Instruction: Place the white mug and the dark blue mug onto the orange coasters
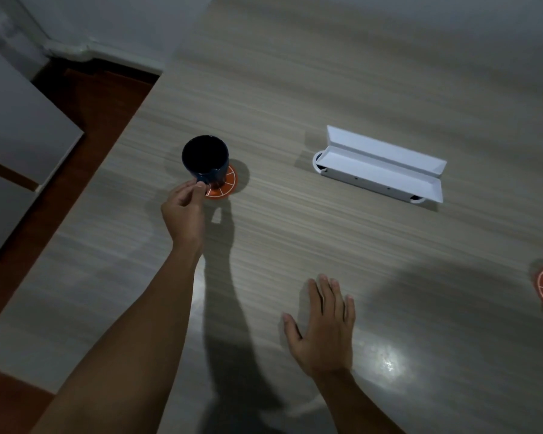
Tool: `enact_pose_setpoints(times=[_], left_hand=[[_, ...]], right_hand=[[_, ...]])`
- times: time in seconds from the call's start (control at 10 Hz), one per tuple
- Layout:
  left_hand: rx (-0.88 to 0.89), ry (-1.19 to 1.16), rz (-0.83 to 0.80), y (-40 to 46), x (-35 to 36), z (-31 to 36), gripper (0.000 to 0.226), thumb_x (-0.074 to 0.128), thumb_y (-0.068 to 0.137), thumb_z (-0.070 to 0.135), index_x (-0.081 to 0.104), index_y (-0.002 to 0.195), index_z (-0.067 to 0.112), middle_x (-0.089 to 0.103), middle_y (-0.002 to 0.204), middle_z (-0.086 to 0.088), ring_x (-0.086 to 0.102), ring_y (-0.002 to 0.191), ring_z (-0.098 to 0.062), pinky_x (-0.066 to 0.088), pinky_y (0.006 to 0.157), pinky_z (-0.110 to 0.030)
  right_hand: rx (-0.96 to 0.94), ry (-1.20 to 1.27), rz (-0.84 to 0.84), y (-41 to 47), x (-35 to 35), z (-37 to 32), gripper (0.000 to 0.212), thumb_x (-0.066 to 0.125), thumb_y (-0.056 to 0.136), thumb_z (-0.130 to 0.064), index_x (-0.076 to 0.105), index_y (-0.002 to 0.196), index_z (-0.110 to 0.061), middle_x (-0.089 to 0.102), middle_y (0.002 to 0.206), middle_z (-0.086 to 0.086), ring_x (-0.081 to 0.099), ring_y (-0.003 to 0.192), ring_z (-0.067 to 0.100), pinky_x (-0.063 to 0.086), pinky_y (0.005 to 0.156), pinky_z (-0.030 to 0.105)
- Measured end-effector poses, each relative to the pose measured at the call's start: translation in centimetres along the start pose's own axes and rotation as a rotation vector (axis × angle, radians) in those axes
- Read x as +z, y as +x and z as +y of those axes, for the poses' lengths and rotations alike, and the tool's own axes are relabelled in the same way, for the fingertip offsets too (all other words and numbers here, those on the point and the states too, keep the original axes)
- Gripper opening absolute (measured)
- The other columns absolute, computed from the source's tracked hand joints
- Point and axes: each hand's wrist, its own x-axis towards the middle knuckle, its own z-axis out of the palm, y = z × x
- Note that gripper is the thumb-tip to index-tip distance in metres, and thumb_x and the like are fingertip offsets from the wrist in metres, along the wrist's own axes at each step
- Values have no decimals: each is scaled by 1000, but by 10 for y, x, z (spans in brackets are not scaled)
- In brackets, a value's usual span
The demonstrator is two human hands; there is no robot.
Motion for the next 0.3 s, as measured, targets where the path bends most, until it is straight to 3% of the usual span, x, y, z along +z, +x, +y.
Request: enact_pose_setpoints(times=[0.2, 0.3], left_hand=[[17, 63, -14, -2, -4, 5, 14, 73, 88, 23, 77, 97, 13, 76, 103, -12, 73, 104, -28, 58, 98, -48], [25, 41, -34, -12, -7, 4, 16, 71, 91, 24, 72, 104, 16, 72, 102, 6, 73, 97, -8, 61, 89, -34]], right_hand=[[-19, -3, 21, -1, 2, 1, 81, 44, 90, -67, 35, 154, -19, 33, 165, 6, 22, 157, 27, 16, 126, 55], [-25, -9, 24, -1, 4, 2, 81, 43, 90, -68, 33, 154, -19, 32, 165, 5, 21, 157, 27, 16, 126, 55]])
